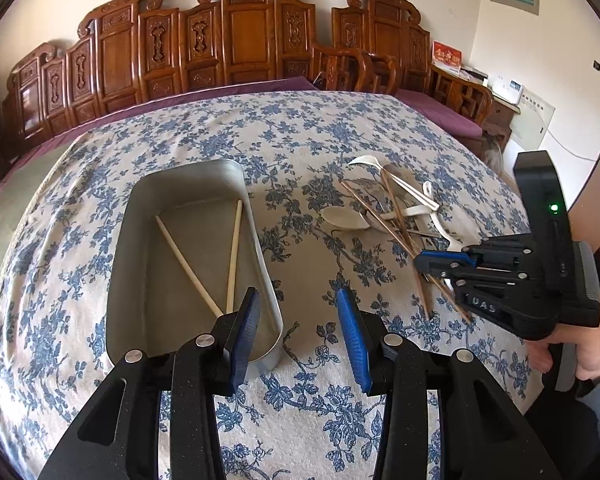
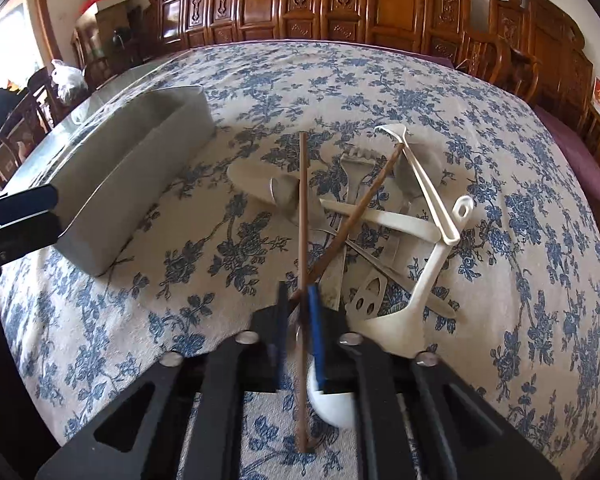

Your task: Organize utensils

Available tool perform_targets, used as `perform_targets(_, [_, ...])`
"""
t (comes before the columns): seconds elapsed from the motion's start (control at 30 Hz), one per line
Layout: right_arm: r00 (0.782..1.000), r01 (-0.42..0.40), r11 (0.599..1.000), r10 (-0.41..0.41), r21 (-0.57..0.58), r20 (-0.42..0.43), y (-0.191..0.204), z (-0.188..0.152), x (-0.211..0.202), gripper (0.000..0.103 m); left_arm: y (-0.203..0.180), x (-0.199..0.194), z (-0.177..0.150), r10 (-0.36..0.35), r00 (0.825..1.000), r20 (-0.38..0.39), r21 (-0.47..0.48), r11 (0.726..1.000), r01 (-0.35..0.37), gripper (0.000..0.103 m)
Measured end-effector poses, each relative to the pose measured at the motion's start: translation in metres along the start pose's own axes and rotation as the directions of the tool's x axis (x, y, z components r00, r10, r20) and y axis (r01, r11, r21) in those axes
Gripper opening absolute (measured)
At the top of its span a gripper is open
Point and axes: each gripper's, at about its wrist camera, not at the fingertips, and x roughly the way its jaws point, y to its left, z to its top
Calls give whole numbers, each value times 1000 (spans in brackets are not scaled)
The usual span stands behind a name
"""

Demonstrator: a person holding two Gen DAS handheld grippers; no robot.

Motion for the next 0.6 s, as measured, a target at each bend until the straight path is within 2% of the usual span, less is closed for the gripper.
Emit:
perform_targets(0.17, [998, -43, 999, 42, 24, 47, -3, 1, -14, 6, -3, 1, -3, 8, 1000, -4, 11, 1000, -8, 38])
perform_targets(0.3, [988, -86, 994, 76, 74, 136, -14, 5, -35, 6, -7, 1, -4, 15, 1000, 0, 26, 1000, -15, 38])
perform_targets(0.43, [979, -76, 990, 51, 123, 196, -33, 7, -51, 6, -15, 2, -3, 19, 1000, 1, 45, 999, -19, 38])
perform_targets(0.6, [981, -45, 979, 6, 198, 195, -67, 1, -48, 6, -29, 6, 2, -6, 1000, 3, 75, 997, 5, 38])
